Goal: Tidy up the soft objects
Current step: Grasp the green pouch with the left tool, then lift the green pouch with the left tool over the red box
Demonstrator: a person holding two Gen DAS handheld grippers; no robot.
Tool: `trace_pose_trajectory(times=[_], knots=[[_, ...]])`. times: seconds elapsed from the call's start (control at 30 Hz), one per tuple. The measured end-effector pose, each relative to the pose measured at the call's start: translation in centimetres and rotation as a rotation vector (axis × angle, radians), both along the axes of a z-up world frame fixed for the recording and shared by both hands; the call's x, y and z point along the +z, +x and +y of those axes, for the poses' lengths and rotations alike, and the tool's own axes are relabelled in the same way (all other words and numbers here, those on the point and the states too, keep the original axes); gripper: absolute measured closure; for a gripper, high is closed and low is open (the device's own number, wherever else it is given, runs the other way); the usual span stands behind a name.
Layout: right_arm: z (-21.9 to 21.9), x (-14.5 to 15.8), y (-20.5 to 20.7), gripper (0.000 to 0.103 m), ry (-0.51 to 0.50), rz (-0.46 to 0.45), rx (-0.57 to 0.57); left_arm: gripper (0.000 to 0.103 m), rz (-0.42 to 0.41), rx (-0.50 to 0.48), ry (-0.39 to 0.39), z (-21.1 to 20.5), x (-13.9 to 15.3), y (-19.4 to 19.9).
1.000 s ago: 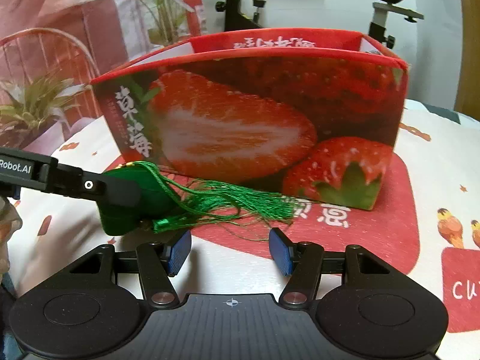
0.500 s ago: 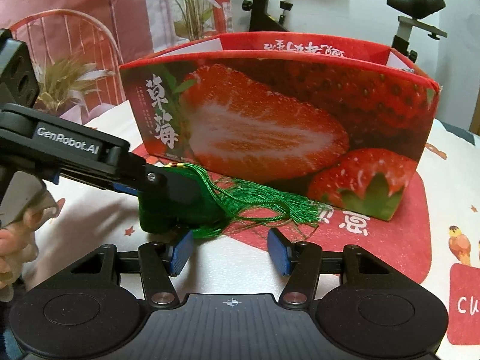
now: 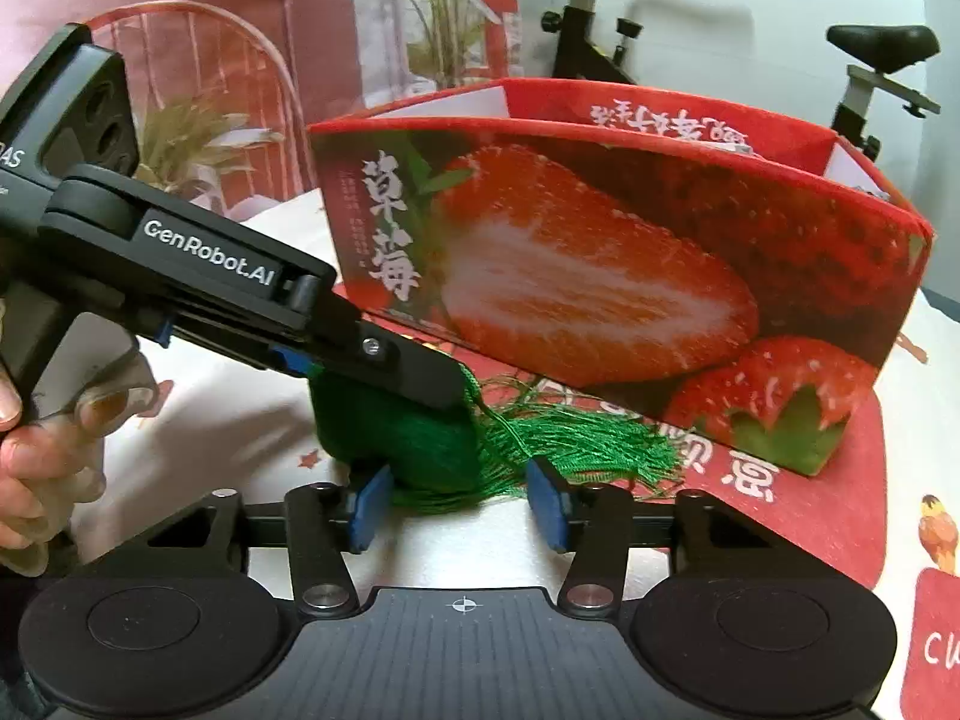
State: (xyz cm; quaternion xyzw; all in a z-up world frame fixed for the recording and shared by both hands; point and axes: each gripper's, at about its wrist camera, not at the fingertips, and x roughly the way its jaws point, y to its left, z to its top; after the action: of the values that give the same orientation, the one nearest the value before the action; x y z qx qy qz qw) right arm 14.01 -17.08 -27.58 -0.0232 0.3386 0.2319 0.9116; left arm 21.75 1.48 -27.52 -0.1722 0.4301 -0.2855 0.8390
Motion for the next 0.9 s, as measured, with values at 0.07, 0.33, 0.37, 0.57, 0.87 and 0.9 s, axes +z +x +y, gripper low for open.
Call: trace_pose_trajectory(times=[0.07,0.33,0.37,0.57,0.87,0.9], knots=[[0.1,0.1,0.0,0.063,0.003,-0.002,0.014,0.058,-0.003,-0.003,-0.002,0.0,0.1,0.0],[-0.2,1.8,-0.5,0.074,0.052,-0.032,0.048,0.059,-0.053,0.004,-0.025,0.7,2.2,-0.6],[-0.3,2.2,-0.6,0.074,0.057,-0.043,0.051,0.059,-0.066,0.007,-0.025,0.8,2.7,-0.8],[-0.4,5.9,-0.9,0.075,0.071,-0.150,0.067,0.059,-0.196,0.047,-0.020,0.8,7.3,-1.8],[-1.8,13.7,0.9,0.075,0.056,-0.378,0.059,0.059,-0.435,0.029,0.009,-1.2,15.8,-0.6],[-2.0,14.6,1.4,0.075,0.057,-0.401,0.053,0.059,-0.459,0.027,0.012,-1.5,16.7,-0.2]])
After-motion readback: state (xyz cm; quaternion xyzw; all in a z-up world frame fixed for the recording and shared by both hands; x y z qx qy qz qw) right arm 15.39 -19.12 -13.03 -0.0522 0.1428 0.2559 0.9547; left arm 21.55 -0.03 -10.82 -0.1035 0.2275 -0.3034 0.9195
